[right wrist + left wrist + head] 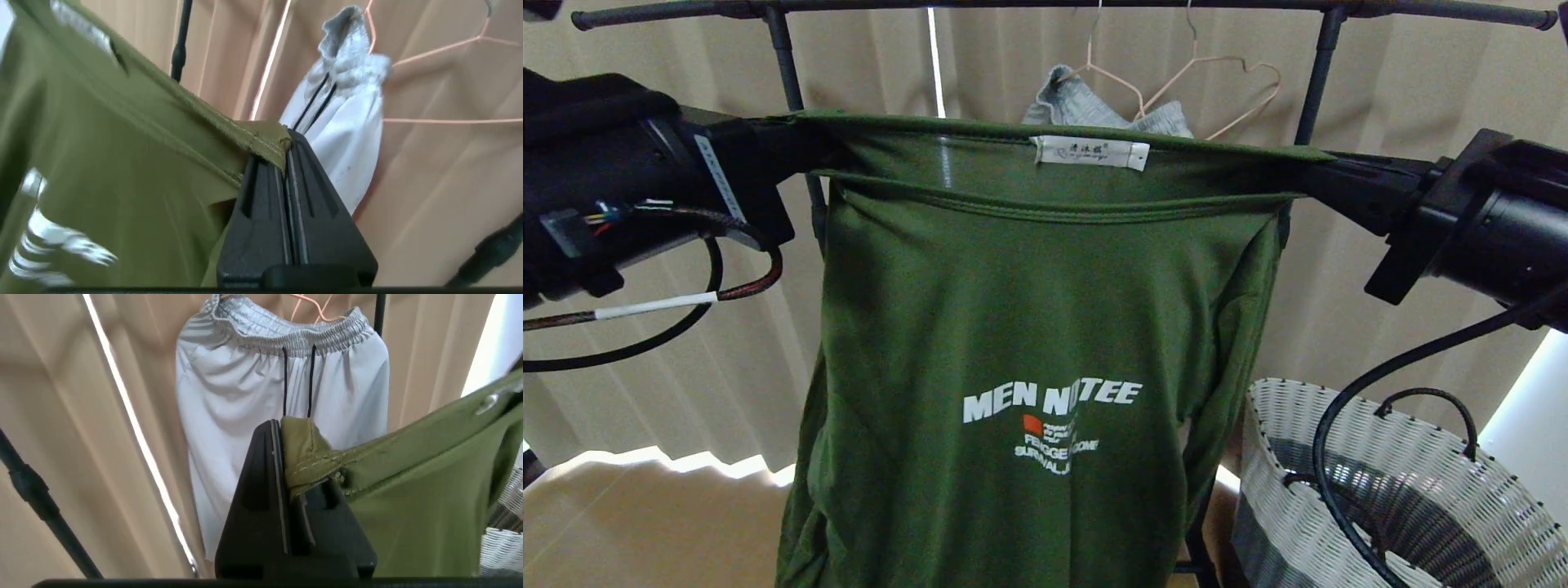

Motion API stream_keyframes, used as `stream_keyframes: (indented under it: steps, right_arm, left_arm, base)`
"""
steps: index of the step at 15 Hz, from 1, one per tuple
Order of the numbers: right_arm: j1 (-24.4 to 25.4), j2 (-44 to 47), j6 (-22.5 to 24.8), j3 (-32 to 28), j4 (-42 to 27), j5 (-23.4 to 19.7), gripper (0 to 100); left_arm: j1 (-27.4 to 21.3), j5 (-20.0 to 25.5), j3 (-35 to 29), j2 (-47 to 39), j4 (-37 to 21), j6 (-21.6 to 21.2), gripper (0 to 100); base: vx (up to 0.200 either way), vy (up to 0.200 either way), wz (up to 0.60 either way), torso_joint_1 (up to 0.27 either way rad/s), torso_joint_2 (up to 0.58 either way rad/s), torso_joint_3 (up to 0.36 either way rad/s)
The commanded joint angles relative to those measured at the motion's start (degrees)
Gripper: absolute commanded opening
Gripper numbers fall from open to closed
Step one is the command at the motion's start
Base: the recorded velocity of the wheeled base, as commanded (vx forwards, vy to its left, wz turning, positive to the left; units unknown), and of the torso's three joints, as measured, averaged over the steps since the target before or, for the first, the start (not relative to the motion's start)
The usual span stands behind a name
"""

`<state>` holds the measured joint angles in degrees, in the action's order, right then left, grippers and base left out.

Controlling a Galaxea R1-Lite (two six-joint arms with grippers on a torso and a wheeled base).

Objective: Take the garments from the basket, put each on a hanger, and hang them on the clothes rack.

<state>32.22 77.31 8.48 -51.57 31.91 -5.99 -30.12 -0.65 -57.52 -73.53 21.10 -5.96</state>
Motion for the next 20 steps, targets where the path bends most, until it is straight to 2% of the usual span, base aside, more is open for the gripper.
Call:
stream_keyframes:
  steps: [1,4,6,8,10,13,15,16,18,20]
  right_arm:
    - [-0.05,1.17,-0.05,-0.55,-0.01,0.18,0]
    - [-0.23,0.56,-0.05,-0.29,-0.1,0.27,0]
    - [-1.19,-2.17,0.04,-0.03,-1.07,0.27,0]
    - [-1.19,-5.33,0.04,0.15,-4.32,0.27,0]
    - [-1.19,-8.76,0.04,1.64,-8.27,-0.17,0]
    - [-1.11,-10.52,-0.05,5.86,-8.98,-0.78,0]
    - [-0.67,-10.96,-0.05,6.83,-8.62,-6.32,0]
    - [-0.4,-11.31,-0.05,7.62,-8.45,-7.55,0]
    - [0.48,-11.92,-0.05,8.85,-8.36,-9.04,0]
    - [0.48,-11.57,-0.05,8.85,-8.36,-8.78,0]
  left_arm:
    - [-0.02,0.03,1.0,0.76,0.17,-0.02,0]
    - [-0.38,0.12,2.14,0.76,0.96,-0.28,0]
    - [-2.22,0.29,2.76,0.76,3.51,-0.81,0]
    - [-2.48,1.44,2.58,0.06,3.42,-0.89,0]
    - [-2.4,3.19,2.58,-3.19,3.42,-0.45,0]
    - [-2.4,3.19,1.53,-7.06,3.51,0.34,0]
    - [-2.31,3.19,-1.99,-10.49,3.51,1.48,0]
    - [-2.13,3.19,-2.87,-11.02,3.42,2.01,0]
    - [-2.05,3.19,-2.87,-11.19,3.24,2.18,0]
    - [-2.05,3.19,-2.95,-11.19,3.07,2.18,0]
  base:
    - [0.0,0.0,0.0,0.0,0.0,0.0]
    - [0.0,0.0,0.0,0.0,0.0,0.0]
    - [0.0,0.0,0.0,0.0,0.0,0.0]
    - [0.0,0.0,0.0,0.0,0.0,0.0]
    - [0.0,0.0,0.0,0.0,0.0,0.0]
    - [0.0,0.0,0.0,0.0,0.0,0.0]
    - [0.0,0.0,0.0,0.0,0.0,0.0]
    - [0.0,0.0,0.0,0.0,0.0,0.0]
    - [0.0,0.0,0.0,0.0,0.0,0.0]
    - [0.0,0.0,0.0,0.0,0.0,0.0]
